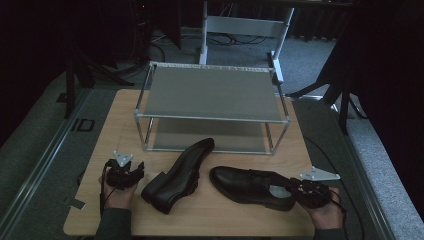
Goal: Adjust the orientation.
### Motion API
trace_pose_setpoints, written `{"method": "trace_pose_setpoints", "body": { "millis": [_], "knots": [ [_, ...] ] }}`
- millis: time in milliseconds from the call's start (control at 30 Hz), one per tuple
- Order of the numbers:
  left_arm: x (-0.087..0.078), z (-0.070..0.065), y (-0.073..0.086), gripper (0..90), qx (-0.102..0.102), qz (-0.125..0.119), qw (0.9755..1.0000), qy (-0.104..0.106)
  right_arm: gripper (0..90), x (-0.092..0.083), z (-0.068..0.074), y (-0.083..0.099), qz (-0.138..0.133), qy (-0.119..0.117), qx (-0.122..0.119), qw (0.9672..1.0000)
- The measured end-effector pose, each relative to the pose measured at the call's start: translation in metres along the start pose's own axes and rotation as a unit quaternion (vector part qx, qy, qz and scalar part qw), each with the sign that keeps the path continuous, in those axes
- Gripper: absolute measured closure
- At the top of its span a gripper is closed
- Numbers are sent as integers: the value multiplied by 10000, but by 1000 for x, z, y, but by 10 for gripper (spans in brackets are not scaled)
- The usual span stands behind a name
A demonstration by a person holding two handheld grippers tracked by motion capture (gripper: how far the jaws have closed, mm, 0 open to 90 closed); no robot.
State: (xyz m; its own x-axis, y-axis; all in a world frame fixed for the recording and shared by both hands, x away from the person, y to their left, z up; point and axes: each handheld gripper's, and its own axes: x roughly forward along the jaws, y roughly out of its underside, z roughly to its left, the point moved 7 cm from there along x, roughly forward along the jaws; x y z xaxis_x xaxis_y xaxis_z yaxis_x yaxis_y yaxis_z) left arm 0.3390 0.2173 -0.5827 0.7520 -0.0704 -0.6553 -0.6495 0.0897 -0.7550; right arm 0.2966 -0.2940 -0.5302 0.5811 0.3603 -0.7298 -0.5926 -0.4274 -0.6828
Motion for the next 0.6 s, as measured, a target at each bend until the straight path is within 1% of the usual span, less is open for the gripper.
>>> {"method": "trace_pose_setpoints", "body": {
  "millis": [33, 67, 100, 133, 167, 200, 267, 300, 333, 367, 400, 433, 467, 500, 533, 567, 600],
  "knots": [
    [0, 0, 0, 489, 5, 1, 10000, 2, 665, -1, 4, 0, 1, -157, -35, 9999],
    [0, -1, 0, 488, 3, 3, 10000, 8, 669, -1, 11, 0, -18, -403, -124, 9991],
    [1, -1, 0, 488, 3, 3, 10000, 13, 666, -1, 19, 0, 42, -640, -235, 9977],
    [1, -1, 0, 488, 3, 3, 10000, 13, 666, 1, 26, 0, 112, -743, -422, 9963],
    [1, -1, 0, 488, 4, 3, 10000, 15, 660, 1, 26, 0, 112, -743, -422, 9963],
    [0, -1, 0, 487, 4, 4, 10000, 21, 603, 5, 33, -2, 143, -878, -586, 9943],
    [0, 0, 0, 486, 3, 8, 10000, 28, 594, 6, 32, -6, 114, -932, -571, 9939],
    [0, 0, 0, 486, -2, 3, 10000, 29, 580, 6, 31, -8, 38, -971, -546, 9938],
    [0, 0, 0, 486, -9, 15, 10000, 49, 583, 6, 30, -12, -106, -1119, -504, 9924],
    [1, -1, 0, 486, -3, 15, 10000, 53, 578, 6, 30, -14, -149, -1215, -475, 9913],
    [0, -1, 0, 486, 10, 0, 10000, 56, 595, 9, 30, -16, -158, -1266, -494, 9906],
    [0, -1, 0, 486, 10, 0, 10000, 56, 595, 9, 30, -16, -158, -1266, -494, 9906],
    [0, -2, -1, 486, 23, -24, 10000, 63, 608, 20, 29, -18, 66, -1084, -693, 9917],
    [-2, -3, -2, 486, 66, -67, 9999, 98, 673, 28, 32, -18, 177, -1067, -798, 9909],
    [-2, -4, -2, 486, 76, -84, 9999, 115, 720, 34, 35, -19, 211, -1084, -897, 9898],
    [-2, -4, -2, 485, 81, -80, 9999, 119, 764, 39, 36, -22, 193, -964, -961, 9905],
    [-2, -3, -2, 485, 91, -71, 9999, 123, 782, 40, 35, -24, 171, -959, -947, 9907]
  ]
}}
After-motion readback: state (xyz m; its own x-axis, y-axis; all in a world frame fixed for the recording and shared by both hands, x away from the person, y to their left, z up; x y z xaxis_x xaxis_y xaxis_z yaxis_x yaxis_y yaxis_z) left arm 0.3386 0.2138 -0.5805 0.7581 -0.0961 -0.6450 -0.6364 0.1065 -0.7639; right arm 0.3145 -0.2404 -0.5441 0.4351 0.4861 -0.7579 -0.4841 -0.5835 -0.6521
